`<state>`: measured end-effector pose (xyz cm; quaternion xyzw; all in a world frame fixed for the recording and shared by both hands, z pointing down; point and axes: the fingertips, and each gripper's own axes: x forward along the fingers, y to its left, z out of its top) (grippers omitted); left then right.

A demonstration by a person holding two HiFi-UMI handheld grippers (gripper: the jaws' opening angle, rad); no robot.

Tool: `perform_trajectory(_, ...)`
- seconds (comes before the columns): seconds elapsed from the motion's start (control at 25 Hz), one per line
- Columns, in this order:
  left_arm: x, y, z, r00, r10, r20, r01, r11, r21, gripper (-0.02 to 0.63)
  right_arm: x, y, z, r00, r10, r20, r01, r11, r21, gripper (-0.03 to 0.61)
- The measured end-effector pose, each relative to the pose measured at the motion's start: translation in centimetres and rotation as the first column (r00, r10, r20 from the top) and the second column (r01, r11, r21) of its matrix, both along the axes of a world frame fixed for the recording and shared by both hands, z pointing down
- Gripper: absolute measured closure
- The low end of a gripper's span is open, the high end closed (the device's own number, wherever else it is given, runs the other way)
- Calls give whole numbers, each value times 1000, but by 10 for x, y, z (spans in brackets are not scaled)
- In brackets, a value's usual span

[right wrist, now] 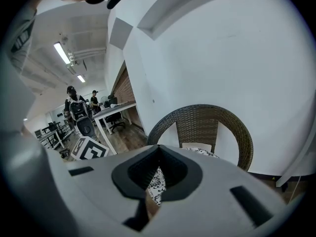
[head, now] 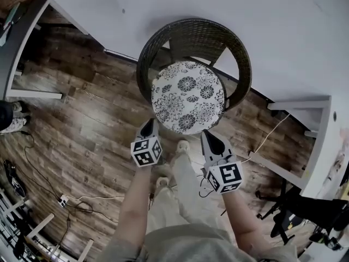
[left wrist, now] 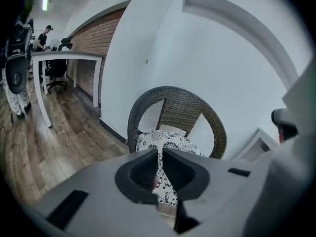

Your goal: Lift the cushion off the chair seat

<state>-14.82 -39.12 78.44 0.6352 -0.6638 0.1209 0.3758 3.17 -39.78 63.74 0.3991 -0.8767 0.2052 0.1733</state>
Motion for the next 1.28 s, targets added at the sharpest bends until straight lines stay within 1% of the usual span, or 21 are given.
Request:
perform_trajectory(0.24, -10, -15, 52, 999, -34, -37, 32, 997, -71, 521, -1, -11, 31, 1000, -5, -14, 5, 999, -43, 577)
perform_trajectory(0.4, -10, -22, 86, 997, -42, -63, 35, 993, -112, 477, 1, -16, 53, 1000, -6, -18, 5, 998, -65, 577)
perform_trajectory(0.56, -9, -25, 117, 997, -47, -63, 37, 988, -151, 443, 2, -20, 72, 1000, -11, -21, 9, 996, -87, 577)
perform_trajectory(0.88, -5, -22, 169, 999, -14, -37, 5, 969, -246, 440, -1, -22, 95, 999, -44, -20, 41, 992, -121, 577)
perform_trajectory(1.04, -4, -21, 179, 999, -8, -39, -3, 964, -264, 443, -3, -19, 100, 998, -60, -15, 58, 989, -133, 577)
perform_trajectory(1.2, -2, -22, 179, 999, -14, -43, 2, 964, -267, 470, -1, -16, 100, 998, -58, -18, 55, 989, -138, 577)
perform_trajectory(1.28, -1, -22, 178, 999, -16, -42, 4, 963, -271, 499, 1, -15, 99, 999, -48, -18, 45, 989, -139, 577)
